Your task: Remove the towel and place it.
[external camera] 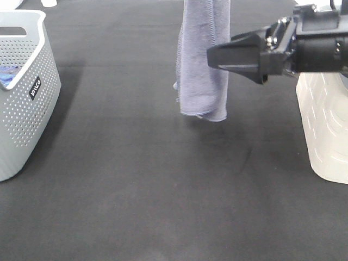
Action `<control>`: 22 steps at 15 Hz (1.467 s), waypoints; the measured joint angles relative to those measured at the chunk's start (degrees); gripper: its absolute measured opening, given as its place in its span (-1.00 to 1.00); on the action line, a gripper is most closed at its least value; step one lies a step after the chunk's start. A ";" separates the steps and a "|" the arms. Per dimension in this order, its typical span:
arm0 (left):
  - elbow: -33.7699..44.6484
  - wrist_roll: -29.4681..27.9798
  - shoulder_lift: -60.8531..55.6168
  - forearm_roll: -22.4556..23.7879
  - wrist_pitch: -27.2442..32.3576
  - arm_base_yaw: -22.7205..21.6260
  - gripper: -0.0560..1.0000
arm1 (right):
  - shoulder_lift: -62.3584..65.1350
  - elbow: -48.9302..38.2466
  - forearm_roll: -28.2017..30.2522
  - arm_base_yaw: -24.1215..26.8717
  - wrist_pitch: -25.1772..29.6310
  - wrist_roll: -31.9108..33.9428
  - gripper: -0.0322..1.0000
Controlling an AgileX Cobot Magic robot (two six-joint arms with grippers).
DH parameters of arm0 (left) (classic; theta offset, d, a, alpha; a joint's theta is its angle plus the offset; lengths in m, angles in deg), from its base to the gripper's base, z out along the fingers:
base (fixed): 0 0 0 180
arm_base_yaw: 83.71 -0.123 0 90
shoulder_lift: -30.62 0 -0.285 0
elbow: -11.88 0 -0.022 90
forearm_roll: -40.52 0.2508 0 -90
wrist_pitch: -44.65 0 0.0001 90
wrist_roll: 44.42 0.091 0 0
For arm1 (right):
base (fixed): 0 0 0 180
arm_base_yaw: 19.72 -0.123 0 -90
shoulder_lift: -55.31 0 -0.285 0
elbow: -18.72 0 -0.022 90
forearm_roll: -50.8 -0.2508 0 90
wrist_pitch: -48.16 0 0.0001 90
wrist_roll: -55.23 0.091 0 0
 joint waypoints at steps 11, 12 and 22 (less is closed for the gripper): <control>0.00 0.00 0.00 0.00 0.11 0.00 -0.89 | -6.70 0.17 5.50 0.00 6.88 0.63 0.28; 0.00 0.00 0.00 0.00 0.11 0.00 -0.89 | -6.70 0.17 5.61 0.00 5.96 0.63 0.27; 0.00 0.00 0.00 0.06 0.17 0.00 -0.89 | -11.29 0.29 0.23 -7.33 -3.21 -1.43 -0.15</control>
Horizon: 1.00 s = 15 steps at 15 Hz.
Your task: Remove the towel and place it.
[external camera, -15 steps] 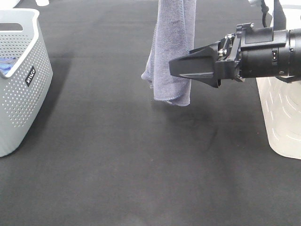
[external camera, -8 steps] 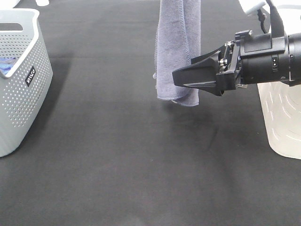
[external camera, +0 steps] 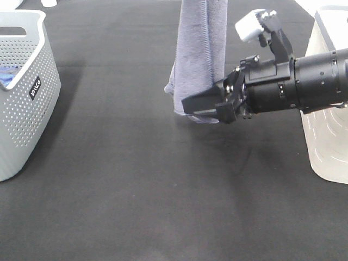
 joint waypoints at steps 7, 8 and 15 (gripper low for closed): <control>0.00 0.00 0.00 0.06 2.23 -0.80 -0.89 | 0.29 0.40 3.95 0.00 2.64 8.02 -0.94; 0.00 -0.46 0.11 0.06 3.95 -1.83 -0.89 | 1.09 0.40 7.85 0.00 2.81 13.35 -0.94; 0.00 -6.02 3.44 0.17 15.01 -6.47 -0.89 | 11.63 7.96 53.97 0.00 3.21 59.70 -0.94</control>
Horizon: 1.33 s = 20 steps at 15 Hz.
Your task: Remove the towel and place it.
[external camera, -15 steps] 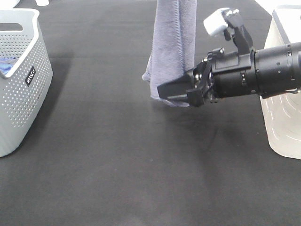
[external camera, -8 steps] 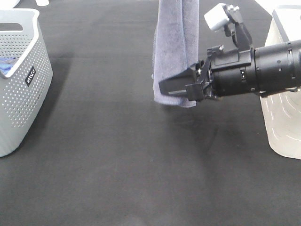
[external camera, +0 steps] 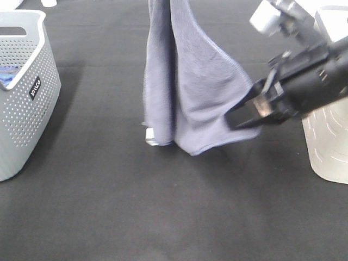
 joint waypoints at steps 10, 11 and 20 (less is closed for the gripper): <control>0.00 -12.20 7.73 8.59 -20.17 -0.97 -0.89 | -11.97 30.77 46.12 0.00 1.43 20.00 -0.94; 0.00 -13.41 9.17 8.71 -24.81 -2.18 -0.89 | -14.61 33.80 47.78 0.00 -0.92 20.00 -0.94; 0.00 -21.20 19.19 8.88 -52.94 -11.34 -0.89 | -34.84 54.83 55.12 0.00 -14.50 20.17 -0.94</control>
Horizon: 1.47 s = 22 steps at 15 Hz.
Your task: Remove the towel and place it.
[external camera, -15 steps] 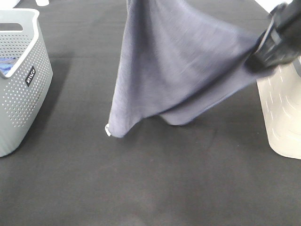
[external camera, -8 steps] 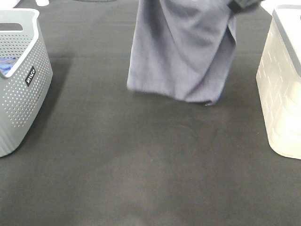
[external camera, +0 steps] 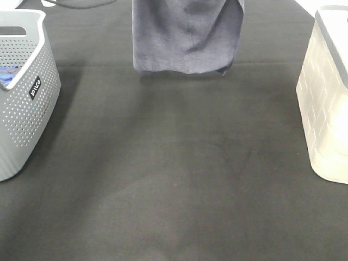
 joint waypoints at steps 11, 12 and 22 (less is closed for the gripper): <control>0.00 6.47 4.70 0.17 -8.65 -2.18 -0.89 | -6.19 0.06 -0.06 0.00 -13.29 0.06 -0.94; 0.00 7.28 5.61 0.23 -11.00 -2.64 -0.89 | -6.65 0.06 0.00 0.00 -15.47 0.06 -0.94; -1.03 7.79 7.56 0.34 7.91 -3.61 -0.89 | -9.00 0.11 -10.54 2.64 -3.67 1.32 -0.94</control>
